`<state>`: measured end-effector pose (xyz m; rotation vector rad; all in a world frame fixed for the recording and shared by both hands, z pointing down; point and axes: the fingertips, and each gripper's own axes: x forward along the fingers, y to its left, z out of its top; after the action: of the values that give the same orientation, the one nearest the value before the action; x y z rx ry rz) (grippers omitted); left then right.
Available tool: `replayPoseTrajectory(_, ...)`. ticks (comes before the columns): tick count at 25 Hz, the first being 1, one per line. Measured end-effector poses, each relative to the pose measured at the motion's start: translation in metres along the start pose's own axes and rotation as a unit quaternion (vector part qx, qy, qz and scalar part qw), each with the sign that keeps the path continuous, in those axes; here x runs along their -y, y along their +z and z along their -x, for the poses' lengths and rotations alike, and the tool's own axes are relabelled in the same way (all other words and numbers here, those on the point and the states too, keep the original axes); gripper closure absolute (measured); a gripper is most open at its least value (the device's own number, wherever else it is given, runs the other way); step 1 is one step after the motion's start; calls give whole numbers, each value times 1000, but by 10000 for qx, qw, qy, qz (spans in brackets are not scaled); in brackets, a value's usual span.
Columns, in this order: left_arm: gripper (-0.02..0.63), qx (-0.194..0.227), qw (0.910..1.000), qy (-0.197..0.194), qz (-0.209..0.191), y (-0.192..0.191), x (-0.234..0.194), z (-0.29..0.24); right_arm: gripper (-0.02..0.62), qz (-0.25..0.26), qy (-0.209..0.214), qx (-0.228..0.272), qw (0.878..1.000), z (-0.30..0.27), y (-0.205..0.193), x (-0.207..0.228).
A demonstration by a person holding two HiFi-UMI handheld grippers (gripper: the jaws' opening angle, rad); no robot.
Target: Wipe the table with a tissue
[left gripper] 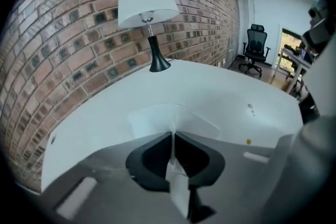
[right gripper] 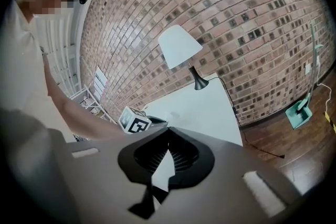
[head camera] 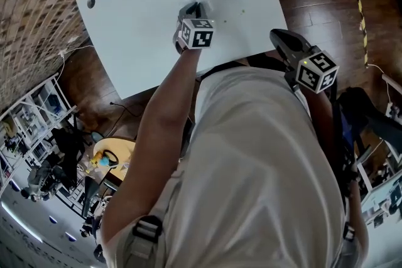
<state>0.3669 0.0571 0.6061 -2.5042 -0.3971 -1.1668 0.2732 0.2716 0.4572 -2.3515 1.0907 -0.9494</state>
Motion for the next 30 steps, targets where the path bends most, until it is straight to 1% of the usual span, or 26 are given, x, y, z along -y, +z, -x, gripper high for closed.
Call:
replayPoseTrajectory(1, 584, 6, 9998, -89, 158, -2, 4, 7, 588, 23, 26, 2, 10000, -1, 1, -1)
replayPoseTrajectory(4, 583, 136, 9985, -159, 502, -9, 11, 33, 588, 60, 69, 16, 10000, -2, 3, -2)
replayPoseTrajectory(7, 583, 198, 9974, -254, 642, -26, 20, 60, 588, 41, 85, 11, 10000, -4, -1, -2)
replayPoseTrajectory(10, 583, 244, 9973, -422, 555, -42, 24, 82, 588, 2, 91, -29, 10000, -8, -6, -3)
replayPoseTrajectory(14, 581, -2, 9978, -423, 520, -72, 23, 87, 588, -87, 147, -37, 9998, -13, -14, -7)
replayPoseTrajectory(19, 581, 22, 9988, -457, 186, -64, 15, 76, 588, -150, 184, -24, 9997, -15, -17, -10)
replayPoseTrajectory(21, 581, -60, 9993, -317, 185, -59, -1, 63, 588, -191, 150, -31, 9997, -15, -18, -9)
replayPoseTrajectory(23, 581, -164, 9992, -20, 355, -53, -29, 46, 588, -222, 96, -38, 9997, -13, -19, -6)
replayPoseTrajectory(26, 581, -258, 9968, 446, 607, -35, -74, 22, 588, -306, -49, -4, 9995, -5, -24, 0)
replayPoseTrajectory(28, 580, -314, 9960, 536, 638, -24, -88, 3, 588, -373, -210, 18, 9991, 6, -27, 8)
replayPoseTrajectory(30, 578, -427, 9966, 435, 549, -15, -87, -15, 588, -443, -423, 50, 9981, 20, -29, 17)
